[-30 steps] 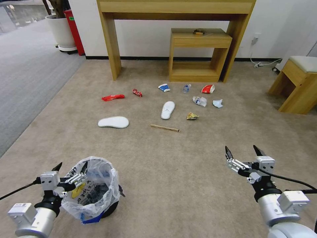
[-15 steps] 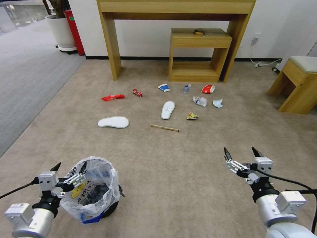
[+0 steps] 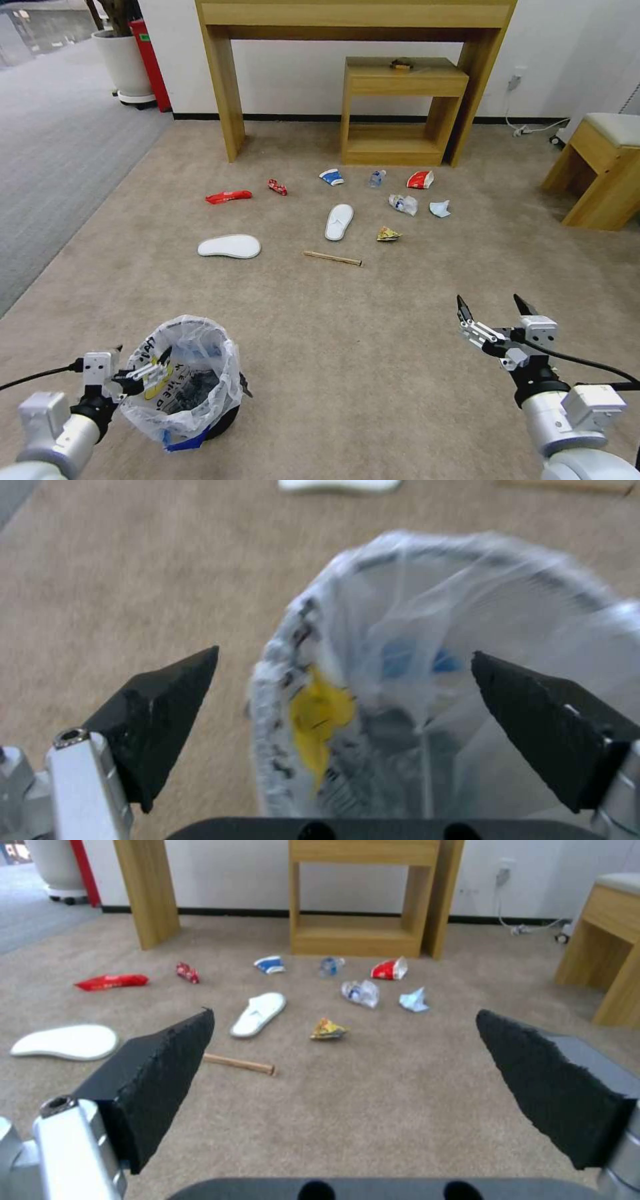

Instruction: Pick up the trash bin and place the garbage on the floor into it.

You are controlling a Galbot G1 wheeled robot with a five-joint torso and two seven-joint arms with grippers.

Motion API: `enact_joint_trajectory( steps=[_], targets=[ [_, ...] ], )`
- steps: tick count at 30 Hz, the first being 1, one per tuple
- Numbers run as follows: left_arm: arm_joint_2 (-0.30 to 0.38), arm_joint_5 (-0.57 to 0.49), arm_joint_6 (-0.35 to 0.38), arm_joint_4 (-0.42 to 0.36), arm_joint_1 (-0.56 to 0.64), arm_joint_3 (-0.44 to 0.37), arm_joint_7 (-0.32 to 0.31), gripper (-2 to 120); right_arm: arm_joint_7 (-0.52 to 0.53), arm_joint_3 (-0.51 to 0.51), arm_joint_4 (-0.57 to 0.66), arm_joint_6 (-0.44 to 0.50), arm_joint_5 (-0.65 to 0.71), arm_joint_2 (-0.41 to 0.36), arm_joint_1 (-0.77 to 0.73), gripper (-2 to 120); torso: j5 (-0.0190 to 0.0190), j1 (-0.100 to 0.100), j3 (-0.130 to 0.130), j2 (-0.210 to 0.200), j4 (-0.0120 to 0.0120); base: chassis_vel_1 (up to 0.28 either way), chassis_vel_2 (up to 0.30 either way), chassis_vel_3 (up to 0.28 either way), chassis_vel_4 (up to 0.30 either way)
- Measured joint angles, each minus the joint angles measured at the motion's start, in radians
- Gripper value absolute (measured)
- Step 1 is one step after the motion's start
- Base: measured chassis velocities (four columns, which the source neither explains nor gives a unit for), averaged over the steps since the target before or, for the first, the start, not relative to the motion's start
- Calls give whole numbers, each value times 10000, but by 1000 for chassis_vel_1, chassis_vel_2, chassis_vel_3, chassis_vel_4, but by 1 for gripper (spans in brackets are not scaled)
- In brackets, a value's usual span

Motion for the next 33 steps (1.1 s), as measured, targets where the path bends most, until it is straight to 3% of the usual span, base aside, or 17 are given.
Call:
enact_joint_trajectory(
  steps=[6, 15, 25, 33],
  targets=[
    [566, -548, 915, 924, -734, 139, -296, 100, 0, -139, -218, -17, -117, 26, 20, 100, 0, 0, 0, -1, 2, 0, 0, 0, 0],
    [681, -687, 1028, 1766, -1381, 538, -279, 100, 32, -227, -318, -12, -228, 75, 39, 100, 1, 1, 0, 0, 2, 0, 0, 0, 0],
    [762, -522, 986, 2108, -1515, 753, -1, 99, 112, -407, -459, -5, -319, 110, 36, 100, 3, 0, -1, 0, 3, 0, 0, 0, 0],
    [760, -343, 960, 2258, -1568, 836, 98, 75, 158, -457, -423, -23, -323, 90, 55, 100, 3, 0, 0, -1, 3, 0, 0, 0, 0]
  ],
)
